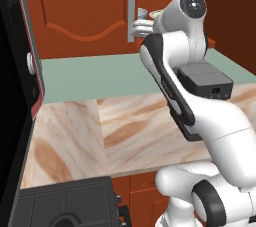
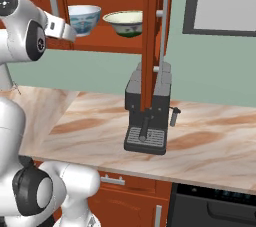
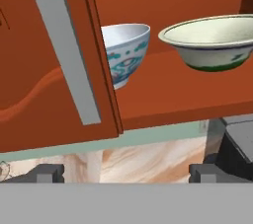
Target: Move the bowls from the cabinet to the plates on the dining table.
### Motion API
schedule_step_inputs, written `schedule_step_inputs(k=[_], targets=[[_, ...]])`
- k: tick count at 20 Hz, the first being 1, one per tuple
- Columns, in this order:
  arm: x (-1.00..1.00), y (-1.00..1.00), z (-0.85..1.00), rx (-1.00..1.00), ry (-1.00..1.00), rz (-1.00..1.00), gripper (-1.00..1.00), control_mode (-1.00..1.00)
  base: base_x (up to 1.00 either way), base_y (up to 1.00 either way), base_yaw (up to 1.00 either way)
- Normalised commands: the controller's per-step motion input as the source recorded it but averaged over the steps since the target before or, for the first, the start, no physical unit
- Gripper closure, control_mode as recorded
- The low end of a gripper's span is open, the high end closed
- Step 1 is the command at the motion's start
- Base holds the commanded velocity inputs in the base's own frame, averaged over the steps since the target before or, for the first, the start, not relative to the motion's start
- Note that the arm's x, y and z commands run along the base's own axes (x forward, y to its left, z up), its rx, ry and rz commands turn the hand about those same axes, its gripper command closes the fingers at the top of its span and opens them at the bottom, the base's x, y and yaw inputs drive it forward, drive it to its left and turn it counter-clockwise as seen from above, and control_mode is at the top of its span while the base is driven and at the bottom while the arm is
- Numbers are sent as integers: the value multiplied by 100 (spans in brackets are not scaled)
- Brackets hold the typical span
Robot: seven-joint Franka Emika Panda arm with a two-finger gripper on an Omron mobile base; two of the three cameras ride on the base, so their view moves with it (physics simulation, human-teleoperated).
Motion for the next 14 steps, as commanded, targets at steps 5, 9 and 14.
schedule_step_inputs(k=[5,9,14], targets=[[12,19,6,3,-3,20,-100,-100,0,0,0],[19,10,6,0,-4,15,-100,-100,0,0,0],[24,15,11,0,-4,9,-100,-100,0,0,0]])
